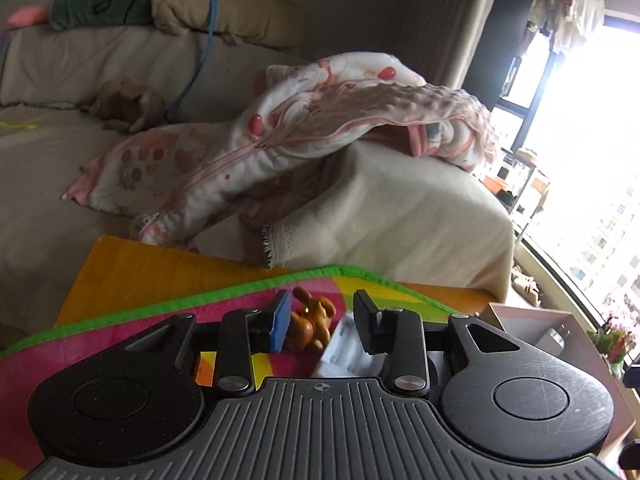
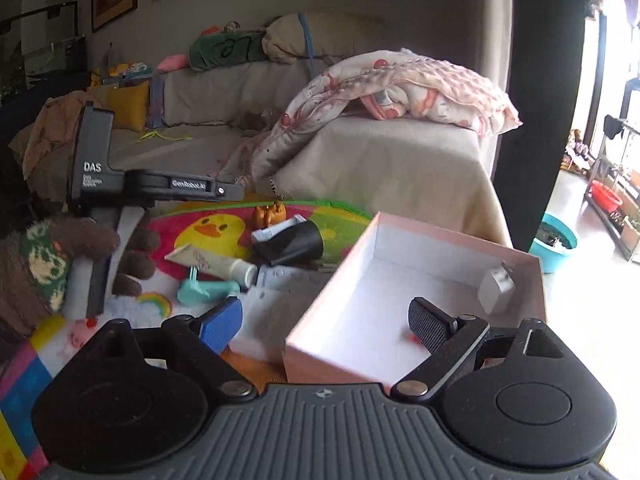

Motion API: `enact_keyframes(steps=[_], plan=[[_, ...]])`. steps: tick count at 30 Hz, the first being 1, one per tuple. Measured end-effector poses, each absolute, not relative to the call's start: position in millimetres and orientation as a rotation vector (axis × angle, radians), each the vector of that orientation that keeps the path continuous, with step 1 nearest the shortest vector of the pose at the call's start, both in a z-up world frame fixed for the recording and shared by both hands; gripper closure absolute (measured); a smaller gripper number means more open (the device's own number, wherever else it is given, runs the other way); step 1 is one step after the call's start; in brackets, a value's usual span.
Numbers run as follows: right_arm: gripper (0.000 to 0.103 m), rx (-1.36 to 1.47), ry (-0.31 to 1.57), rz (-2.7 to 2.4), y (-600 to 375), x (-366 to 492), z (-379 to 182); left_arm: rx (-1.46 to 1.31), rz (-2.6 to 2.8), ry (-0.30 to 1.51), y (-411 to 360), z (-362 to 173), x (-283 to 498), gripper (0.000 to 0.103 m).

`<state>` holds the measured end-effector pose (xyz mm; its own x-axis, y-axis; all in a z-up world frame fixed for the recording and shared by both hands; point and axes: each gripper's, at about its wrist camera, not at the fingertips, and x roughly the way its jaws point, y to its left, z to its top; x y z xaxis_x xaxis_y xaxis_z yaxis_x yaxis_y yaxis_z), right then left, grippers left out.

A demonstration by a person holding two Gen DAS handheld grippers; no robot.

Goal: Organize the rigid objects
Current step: 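Grasp the brown toy dog with the left tool while the right tool grasps the white battery charger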

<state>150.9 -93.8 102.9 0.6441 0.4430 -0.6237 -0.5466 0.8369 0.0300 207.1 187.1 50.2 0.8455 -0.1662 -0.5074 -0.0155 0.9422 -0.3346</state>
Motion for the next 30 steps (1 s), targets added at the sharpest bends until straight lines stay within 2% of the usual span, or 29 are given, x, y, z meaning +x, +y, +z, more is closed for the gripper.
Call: enact_keyframes(steps=[7, 10, 13, 14, 15, 16, 17, 21, 23, 30], plan=[[0.014, -0.073, 0.927, 0.508, -13, 282, 82, -0.434, -0.168, 0.745, 210, 17, 275, 0.064], [0.034, -0.119, 0.963, 0.509, 13, 310, 66, -0.407, -0.253, 0.738, 213, 10, 278, 0.061], [0.039, -0.142, 0.971, 0.485, 29, 333, 56, -0.396, -0.321, 0.740, 216, 6, 280, 0.062], [0.043, -0.157, 0.985, 0.471, 35, 341, 50, -0.400, -0.337, 0.735, 217, 5, 280, 0.068], [0.048, -0.179, 0.995, 0.453, 41, 348, 44, -0.429, -0.349, 0.722, 222, 3, 278, 0.069], [0.058, -0.197, 1.003, 0.443, 45, 354, 39, -0.461, -0.372, 0.726, 226, 0, 277, 0.070], [0.060, -0.217, 1.016, 0.432, 49, 359, 34, -0.498, -0.394, 0.734, 231, -4, 276, 0.070], [0.064, -0.221, 1.011, 0.485, 52, 356, 32, -0.557, -0.426, 0.727, 236, -10, 264, 0.071], [0.073, -0.243, 1.056, 0.503, 50, 344, 26, -0.574, -0.436, 0.733, 235, -11, 254, 0.071], [0.074, -0.235, 1.078, 0.562, 30, 272, 29, -0.585, -0.473, 0.762, 223, -9, 186, 0.071]])
